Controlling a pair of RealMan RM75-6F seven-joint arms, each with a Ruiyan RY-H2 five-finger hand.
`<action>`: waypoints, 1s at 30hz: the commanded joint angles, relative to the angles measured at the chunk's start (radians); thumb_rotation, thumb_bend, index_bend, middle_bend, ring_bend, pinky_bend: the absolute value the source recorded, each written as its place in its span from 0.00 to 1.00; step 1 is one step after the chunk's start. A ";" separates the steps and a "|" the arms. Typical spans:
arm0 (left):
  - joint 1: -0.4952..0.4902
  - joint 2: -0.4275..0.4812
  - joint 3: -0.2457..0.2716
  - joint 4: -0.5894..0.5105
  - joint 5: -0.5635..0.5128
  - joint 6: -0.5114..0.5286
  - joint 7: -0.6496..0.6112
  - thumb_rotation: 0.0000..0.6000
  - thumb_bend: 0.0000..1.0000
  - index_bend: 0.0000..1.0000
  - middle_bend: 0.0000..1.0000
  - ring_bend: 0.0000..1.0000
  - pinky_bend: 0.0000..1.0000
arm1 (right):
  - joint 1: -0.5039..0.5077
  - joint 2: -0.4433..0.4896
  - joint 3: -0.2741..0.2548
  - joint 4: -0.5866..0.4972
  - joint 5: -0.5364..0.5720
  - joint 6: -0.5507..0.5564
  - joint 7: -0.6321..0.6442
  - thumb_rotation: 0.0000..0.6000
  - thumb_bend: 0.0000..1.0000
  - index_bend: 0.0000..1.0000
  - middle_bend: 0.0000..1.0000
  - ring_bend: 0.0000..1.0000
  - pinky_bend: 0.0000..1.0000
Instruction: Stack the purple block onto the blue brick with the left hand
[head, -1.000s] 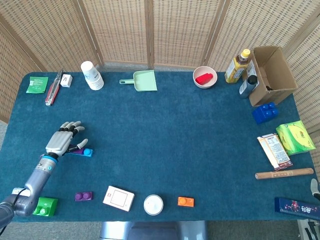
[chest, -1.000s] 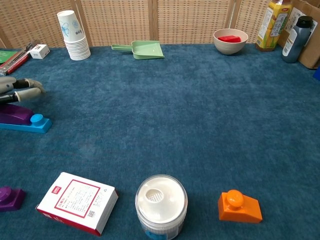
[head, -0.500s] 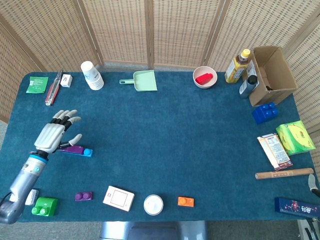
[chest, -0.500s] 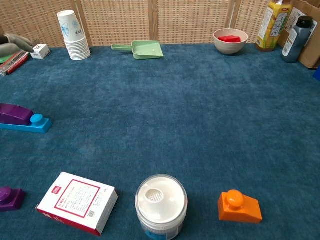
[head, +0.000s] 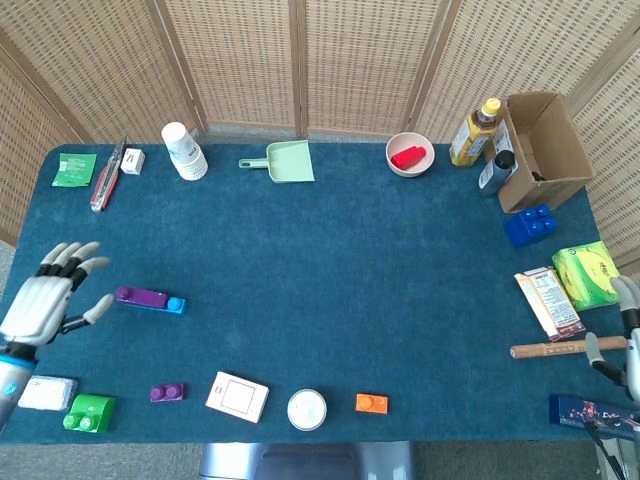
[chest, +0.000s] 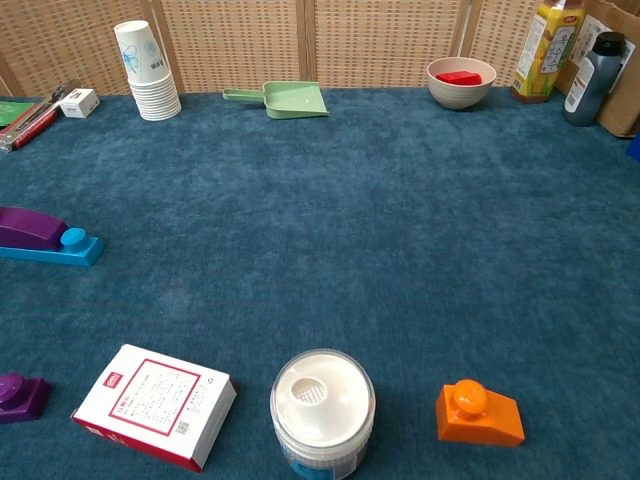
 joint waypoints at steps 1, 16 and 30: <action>0.069 0.048 0.048 -0.054 0.031 0.069 0.004 0.03 0.30 0.21 0.13 0.00 0.00 | 0.023 0.001 -0.012 -0.030 -0.014 -0.026 -0.058 1.00 0.41 0.06 0.10 0.00 0.06; 0.312 0.047 0.149 -0.036 0.211 0.378 -0.071 0.32 0.30 0.24 0.16 0.00 0.00 | 0.039 0.000 -0.061 -0.082 -0.071 -0.037 -0.141 1.00 0.41 0.16 0.11 0.00 0.04; 0.329 0.016 0.110 -0.054 0.239 0.407 -0.062 0.42 0.30 0.25 0.16 0.00 0.00 | 0.050 -0.014 -0.072 -0.072 -0.065 -0.047 -0.118 1.00 0.41 0.17 0.11 0.00 0.04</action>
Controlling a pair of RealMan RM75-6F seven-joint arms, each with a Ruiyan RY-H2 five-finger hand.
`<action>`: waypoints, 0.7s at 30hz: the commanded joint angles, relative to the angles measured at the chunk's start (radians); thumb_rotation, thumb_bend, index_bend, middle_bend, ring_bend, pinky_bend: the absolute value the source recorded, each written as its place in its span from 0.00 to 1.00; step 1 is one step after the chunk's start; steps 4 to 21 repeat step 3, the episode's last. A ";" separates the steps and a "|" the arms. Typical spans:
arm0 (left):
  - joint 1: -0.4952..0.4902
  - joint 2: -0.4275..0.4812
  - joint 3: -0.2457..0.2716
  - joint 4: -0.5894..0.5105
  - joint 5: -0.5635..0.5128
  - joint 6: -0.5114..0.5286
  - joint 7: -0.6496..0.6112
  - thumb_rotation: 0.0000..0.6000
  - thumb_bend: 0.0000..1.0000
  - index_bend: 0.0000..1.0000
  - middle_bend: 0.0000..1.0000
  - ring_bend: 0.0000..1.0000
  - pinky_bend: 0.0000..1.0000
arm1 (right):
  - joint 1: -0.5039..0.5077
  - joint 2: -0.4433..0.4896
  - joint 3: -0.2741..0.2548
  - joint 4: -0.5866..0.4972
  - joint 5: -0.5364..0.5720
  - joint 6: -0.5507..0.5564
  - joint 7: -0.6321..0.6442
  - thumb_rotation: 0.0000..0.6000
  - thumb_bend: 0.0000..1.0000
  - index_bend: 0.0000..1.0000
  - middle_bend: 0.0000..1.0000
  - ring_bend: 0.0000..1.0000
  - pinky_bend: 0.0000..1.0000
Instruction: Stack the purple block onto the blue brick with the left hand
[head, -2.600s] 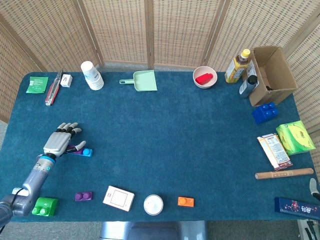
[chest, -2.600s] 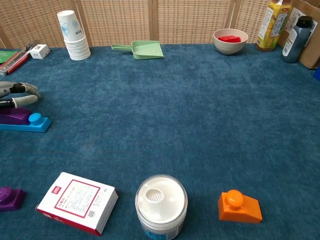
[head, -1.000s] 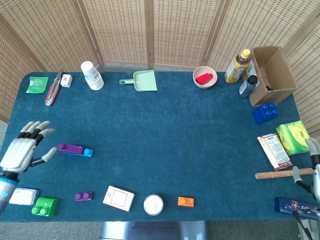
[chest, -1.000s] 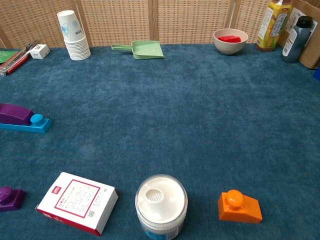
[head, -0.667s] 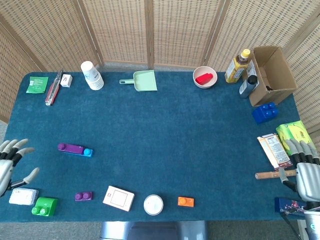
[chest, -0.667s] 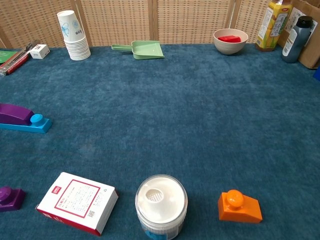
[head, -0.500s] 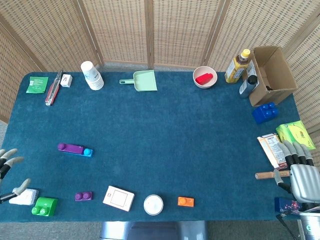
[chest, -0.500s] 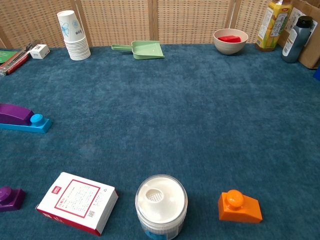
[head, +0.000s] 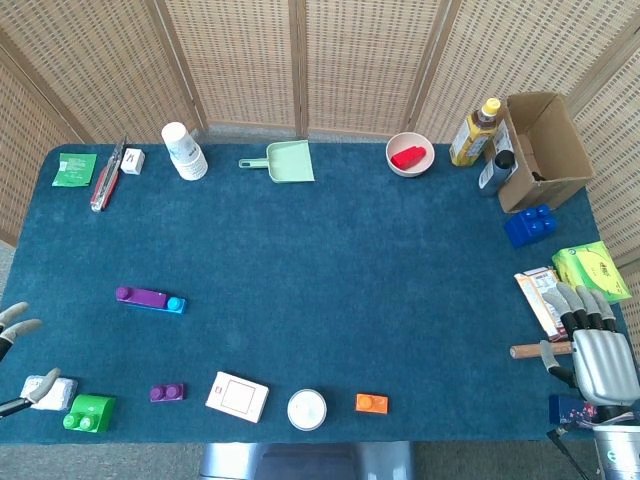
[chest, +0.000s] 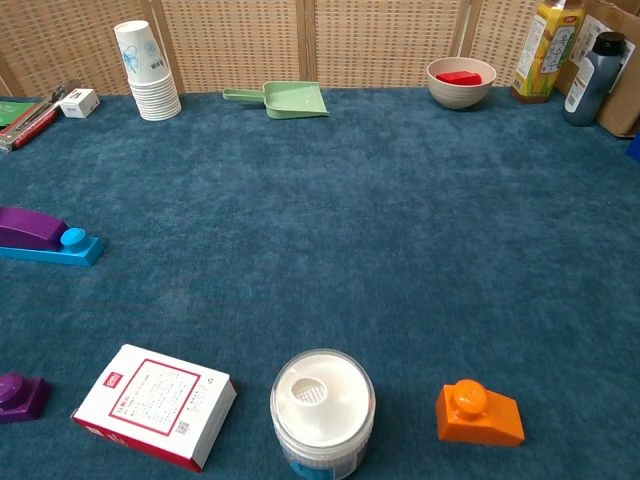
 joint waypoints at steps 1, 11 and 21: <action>-0.003 -0.003 -0.006 -0.004 0.002 -0.006 0.007 0.42 0.30 0.25 0.16 0.00 0.00 | 0.001 0.000 0.000 0.002 0.002 0.000 0.000 1.00 0.41 0.18 0.11 0.00 0.04; -0.004 -0.004 -0.010 -0.008 0.002 -0.010 0.014 0.43 0.30 0.25 0.16 0.00 0.00 | 0.002 -0.001 0.000 0.003 0.004 0.001 0.000 1.00 0.41 0.18 0.12 0.00 0.04; -0.004 -0.004 -0.010 -0.008 0.002 -0.010 0.014 0.43 0.30 0.25 0.16 0.00 0.00 | 0.002 -0.001 0.000 0.003 0.004 0.001 0.000 1.00 0.41 0.18 0.12 0.00 0.04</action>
